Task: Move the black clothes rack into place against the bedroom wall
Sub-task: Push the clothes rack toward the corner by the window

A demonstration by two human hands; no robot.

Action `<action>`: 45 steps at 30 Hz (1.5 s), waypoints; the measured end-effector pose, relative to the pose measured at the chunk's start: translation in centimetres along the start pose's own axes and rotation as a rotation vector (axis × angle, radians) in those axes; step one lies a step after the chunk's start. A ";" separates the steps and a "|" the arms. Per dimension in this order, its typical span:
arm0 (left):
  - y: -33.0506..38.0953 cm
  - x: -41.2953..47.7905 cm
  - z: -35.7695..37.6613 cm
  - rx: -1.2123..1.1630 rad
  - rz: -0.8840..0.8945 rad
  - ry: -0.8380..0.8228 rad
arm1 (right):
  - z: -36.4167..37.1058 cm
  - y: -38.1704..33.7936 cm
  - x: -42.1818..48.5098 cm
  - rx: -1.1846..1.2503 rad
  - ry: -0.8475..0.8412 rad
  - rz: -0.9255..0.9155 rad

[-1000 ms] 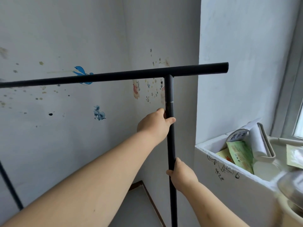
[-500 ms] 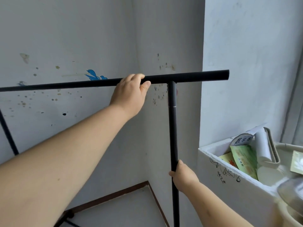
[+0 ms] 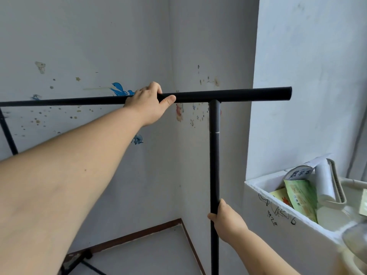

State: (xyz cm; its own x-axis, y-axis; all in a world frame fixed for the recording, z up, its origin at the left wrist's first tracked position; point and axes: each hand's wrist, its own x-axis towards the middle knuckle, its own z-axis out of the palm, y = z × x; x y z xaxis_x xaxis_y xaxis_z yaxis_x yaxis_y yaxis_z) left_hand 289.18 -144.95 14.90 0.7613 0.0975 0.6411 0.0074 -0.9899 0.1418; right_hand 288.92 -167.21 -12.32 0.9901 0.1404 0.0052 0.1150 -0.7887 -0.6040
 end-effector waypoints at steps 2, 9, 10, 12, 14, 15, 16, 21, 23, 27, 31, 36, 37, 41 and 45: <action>0.3 -0.3 0.0 0.049 0.014 -0.014 | -0.1 0.2 -0.2 0.004 -0.005 0.001; 1.3 -0.8 0.3 0.096 0.011 0.024 | -0.7 0.9 -0.4 0.003 -0.042 0.014; 1.4 -0.9 0.4 0.096 0.013 0.040 | -0.7 0.9 -0.5 0.012 -0.033 0.015; 1.6 -1.1 0.5 0.097 0.018 0.079 | -0.8 1.0 -0.7 0.023 0.001 0.011; 1.7 -1.2 0.6 0.099 0.019 0.112 | -0.8 1.2 -0.8 0.019 0.001 0.007; 1.8 -1.2 0.6 0.101 0.018 0.123 | -0.9 1.3 -0.8 0.008 -0.009 0.009; 1.8 -1.3 0.7 0.106 0.017 0.130 | -0.9 1.4 -0.8 0.001 -0.016 0.016; 1.7 -1.4 0.7 0.142 0.014 0.170 | -1.2 1.2 -1.0 0.012 -0.015 0.018; 1.5 -1.5 0.7 0.158 0.013 0.186 | -1.1 1.0 -1.0 0.010 -0.019 0.016; 1.1 -1.9 0.5 0.188 0.011 0.212 | -1.1 0.5 -1.1 0.004 -0.032 0.008; 0.5 -2.5 0.2 0.193 0.003 0.260 | -0.9 0.0 -1.3 -0.001 -0.049 -0.011; -0.6 -2.8 -0.3 0.198 -0.029 0.253 | -0.3 -1.2 -1.1 -0.010 -0.073 -0.022; -0.8 -2.8 -0.3 0.194 -0.044 0.243 | -0.1 -1.4 -1.0 -0.014 -0.073 -0.027; -1.5 -2.6 -0.1 0.060 -0.105 0.183 | 0.6 -2.7 -0.4 -0.013 -0.078 -0.029; -2.8 -2.4 0.6 0.038 -0.069 0.161 | 1.2 -3.9 0.6 -0.024 -0.091 -0.032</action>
State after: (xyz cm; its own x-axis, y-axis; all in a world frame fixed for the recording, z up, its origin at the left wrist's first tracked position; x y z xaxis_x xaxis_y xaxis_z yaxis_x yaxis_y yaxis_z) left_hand 287.72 -142.47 12.54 0.6441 0.1778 0.7440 0.0833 -0.9831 0.1629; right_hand 288.94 -163.33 -10.87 0.9746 0.2183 -0.0491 0.1490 -0.7971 -0.5852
